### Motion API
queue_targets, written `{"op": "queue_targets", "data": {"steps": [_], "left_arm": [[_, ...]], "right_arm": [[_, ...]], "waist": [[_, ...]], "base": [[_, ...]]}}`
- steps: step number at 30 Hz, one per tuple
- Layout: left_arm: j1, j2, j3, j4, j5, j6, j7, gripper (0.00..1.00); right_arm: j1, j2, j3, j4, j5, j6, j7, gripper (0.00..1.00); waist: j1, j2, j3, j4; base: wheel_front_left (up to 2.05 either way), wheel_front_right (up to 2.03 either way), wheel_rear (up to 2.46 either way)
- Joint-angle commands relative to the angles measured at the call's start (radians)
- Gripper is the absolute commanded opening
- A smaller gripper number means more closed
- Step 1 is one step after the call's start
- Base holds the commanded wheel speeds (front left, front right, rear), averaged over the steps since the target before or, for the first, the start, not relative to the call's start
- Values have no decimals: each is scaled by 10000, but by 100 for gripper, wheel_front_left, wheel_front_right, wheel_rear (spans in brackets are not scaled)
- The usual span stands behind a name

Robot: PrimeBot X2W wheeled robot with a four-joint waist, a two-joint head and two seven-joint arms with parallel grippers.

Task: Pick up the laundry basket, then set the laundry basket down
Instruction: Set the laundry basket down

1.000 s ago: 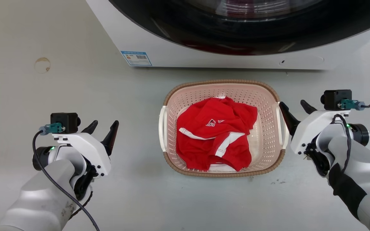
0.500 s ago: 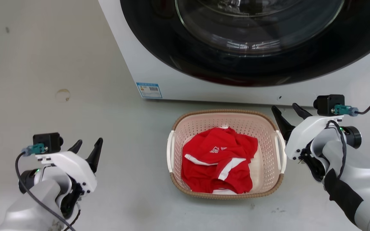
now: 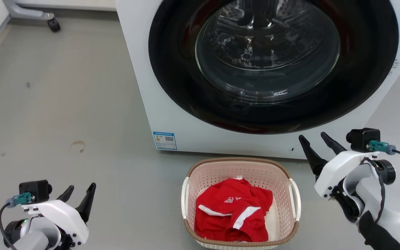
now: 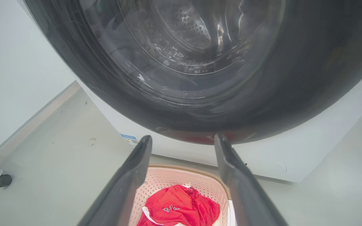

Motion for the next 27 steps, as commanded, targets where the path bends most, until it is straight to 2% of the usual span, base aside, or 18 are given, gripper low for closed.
{"op": "queue_targets", "data": {"steps": [1,4,8,13,20,24,27], "left_arm": [[-38,482,448,-155,83,54,-133,100],[391,635,952,-458,288,59,-133,100],[1198,954,1668,-1521,801,538,-133,100],[2252,1615,2419,-3337,1331,1492,-133,100],[4240,2694,3643,-6664,1567,3231,-133,100],[5374,3252,4310,-8241,1682,3876,-133,100],[6008,3578,4688,-8981,1743,4127,-133,100]], "right_arm": [[258,-135,-167,-291,-185,-34,-136,100],[763,-336,-826,-793,-608,-34,-137,100],[1674,-751,-2024,-1642,-1292,-34,-137,100],[2588,-1166,-3103,-2591,-1999,-34,-137,100],[4250,-1554,-4854,-3985,-2980,-34,-137,100],[4969,-1641,-5464,-4683,-3361,-34,-137,100],[5342,-1766,-5712,-5075,-3574,-34,-137,100]], "waist": [[0,-1,-487,-8],[0,-1,-908,-14],[0,-1,-1366,56],[0,-1,-1642,133],[0,-1,-1852,260],[0,-1,-1803,272],[0,-1,-1764,319]], "base": [[0,0,0],[0,0,0],[0,0,0],[0,0,0],[0,0,0],[0,0,0],[0,0,0]]}}
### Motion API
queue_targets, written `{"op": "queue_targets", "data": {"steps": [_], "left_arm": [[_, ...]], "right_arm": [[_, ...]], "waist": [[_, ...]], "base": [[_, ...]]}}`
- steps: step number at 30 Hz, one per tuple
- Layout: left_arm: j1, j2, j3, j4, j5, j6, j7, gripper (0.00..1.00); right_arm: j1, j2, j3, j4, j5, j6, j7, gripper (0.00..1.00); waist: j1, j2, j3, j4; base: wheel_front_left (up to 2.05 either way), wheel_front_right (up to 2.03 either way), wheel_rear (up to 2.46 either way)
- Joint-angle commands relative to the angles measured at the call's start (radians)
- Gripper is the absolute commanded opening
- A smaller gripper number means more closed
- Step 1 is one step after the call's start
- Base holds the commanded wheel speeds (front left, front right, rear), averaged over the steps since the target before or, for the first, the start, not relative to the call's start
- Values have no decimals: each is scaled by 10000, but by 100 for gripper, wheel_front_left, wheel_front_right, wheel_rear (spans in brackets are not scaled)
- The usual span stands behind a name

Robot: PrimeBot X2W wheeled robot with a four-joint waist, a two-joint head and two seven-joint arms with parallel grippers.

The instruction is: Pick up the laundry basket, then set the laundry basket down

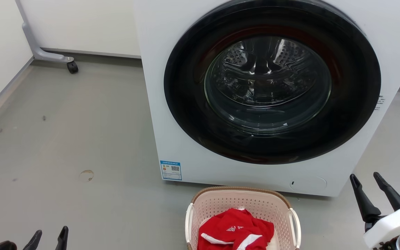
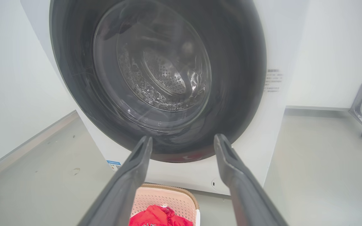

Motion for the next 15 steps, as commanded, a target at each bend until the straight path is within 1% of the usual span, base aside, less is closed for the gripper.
{"op": "queue_targets", "data": {"steps": [1,7,15], "left_arm": [[-65,669,621,-591,132,173,-133,100],[274,1002,713,-1134,93,276,-59,100],[200,957,672,-1411,96,353,50,100]], "right_arm": [[64,-460,-25,-477,-247,-27,-135,100],[317,-506,-154,-883,-398,-27,42,100],[434,-301,-225,-1138,-507,-27,198,100]], "waist": [[0,-1,43,55],[0,-1,105,114],[0,-1,110,127]], "base": [[0,0,0],[0,0,0],[0,0,0]]}}
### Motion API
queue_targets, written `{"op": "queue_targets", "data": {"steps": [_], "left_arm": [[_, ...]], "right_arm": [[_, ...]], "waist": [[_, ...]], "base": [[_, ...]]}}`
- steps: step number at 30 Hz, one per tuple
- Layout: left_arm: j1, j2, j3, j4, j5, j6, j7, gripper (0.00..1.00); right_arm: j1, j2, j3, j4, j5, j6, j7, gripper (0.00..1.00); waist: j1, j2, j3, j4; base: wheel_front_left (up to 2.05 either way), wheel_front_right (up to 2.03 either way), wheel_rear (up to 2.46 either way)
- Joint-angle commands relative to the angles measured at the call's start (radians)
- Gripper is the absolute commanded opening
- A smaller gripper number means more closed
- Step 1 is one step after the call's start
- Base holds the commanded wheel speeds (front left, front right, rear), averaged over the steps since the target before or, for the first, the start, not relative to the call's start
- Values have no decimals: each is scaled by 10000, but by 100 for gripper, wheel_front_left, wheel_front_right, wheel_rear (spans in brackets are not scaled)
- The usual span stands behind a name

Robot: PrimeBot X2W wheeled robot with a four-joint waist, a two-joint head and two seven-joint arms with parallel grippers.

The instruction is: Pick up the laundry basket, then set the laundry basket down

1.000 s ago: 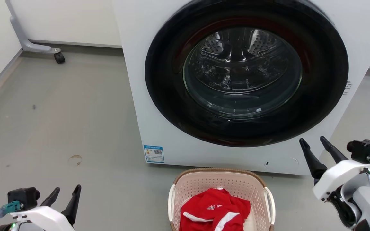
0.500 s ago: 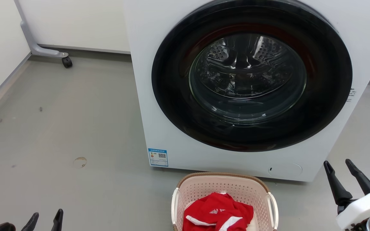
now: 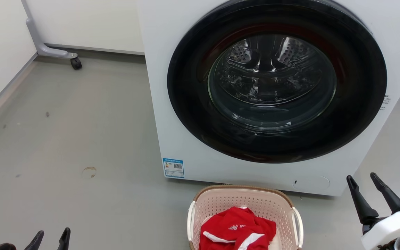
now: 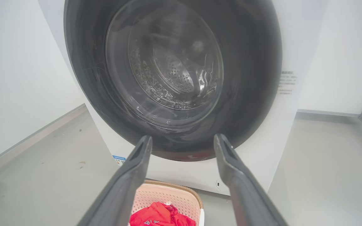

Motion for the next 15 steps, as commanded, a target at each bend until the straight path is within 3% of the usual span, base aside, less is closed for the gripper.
{"op": "queue_targets", "data": {"steps": [1,15], "left_arm": [[-462,390,432,-216,67,139,46,100],[-499,567,370,-371,114,287,326,100]], "right_arm": [[-90,-260,71,-259,-74,-27,6,100],[45,-156,-10,-318,-130,-27,149,100]], "waist": [[0,-1,-8,3],[0,-1,-47,1]], "base": [[0,0,0],[0,0,0]]}}
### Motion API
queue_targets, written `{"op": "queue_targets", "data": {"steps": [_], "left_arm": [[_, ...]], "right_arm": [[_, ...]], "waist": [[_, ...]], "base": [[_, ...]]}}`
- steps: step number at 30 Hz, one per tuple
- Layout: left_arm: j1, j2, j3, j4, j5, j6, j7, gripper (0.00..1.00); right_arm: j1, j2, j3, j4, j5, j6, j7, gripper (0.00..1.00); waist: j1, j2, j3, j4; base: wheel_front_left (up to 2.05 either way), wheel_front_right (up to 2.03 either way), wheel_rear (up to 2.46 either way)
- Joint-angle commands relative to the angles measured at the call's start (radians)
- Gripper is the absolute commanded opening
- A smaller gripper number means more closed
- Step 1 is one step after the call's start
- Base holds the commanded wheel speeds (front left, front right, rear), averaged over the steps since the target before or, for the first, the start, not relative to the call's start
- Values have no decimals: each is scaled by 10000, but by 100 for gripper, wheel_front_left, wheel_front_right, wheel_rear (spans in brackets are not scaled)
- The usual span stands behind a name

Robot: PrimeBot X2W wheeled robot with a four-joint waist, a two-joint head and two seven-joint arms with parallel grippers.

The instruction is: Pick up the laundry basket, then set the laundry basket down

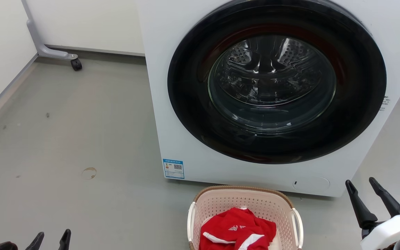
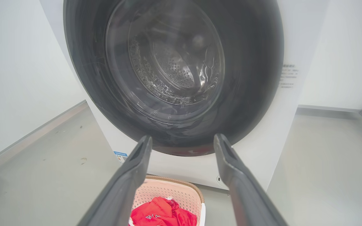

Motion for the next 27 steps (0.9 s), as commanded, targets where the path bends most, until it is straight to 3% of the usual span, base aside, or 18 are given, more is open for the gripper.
{"op": "queue_targets", "data": {"steps": [1,27], "left_arm": [[-517,492,387,-222,104,105,12,100],[-950,544,327,-212,133,70,380,100]], "right_arm": [[-162,-237,68,-223,-70,-27,2,100],[-256,-161,119,-91,-40,-27,48,100]], "waist": [[0,0,-5,1],[0,0,96,-82]], "base": [[0,0,0],[0,0,0]]}}
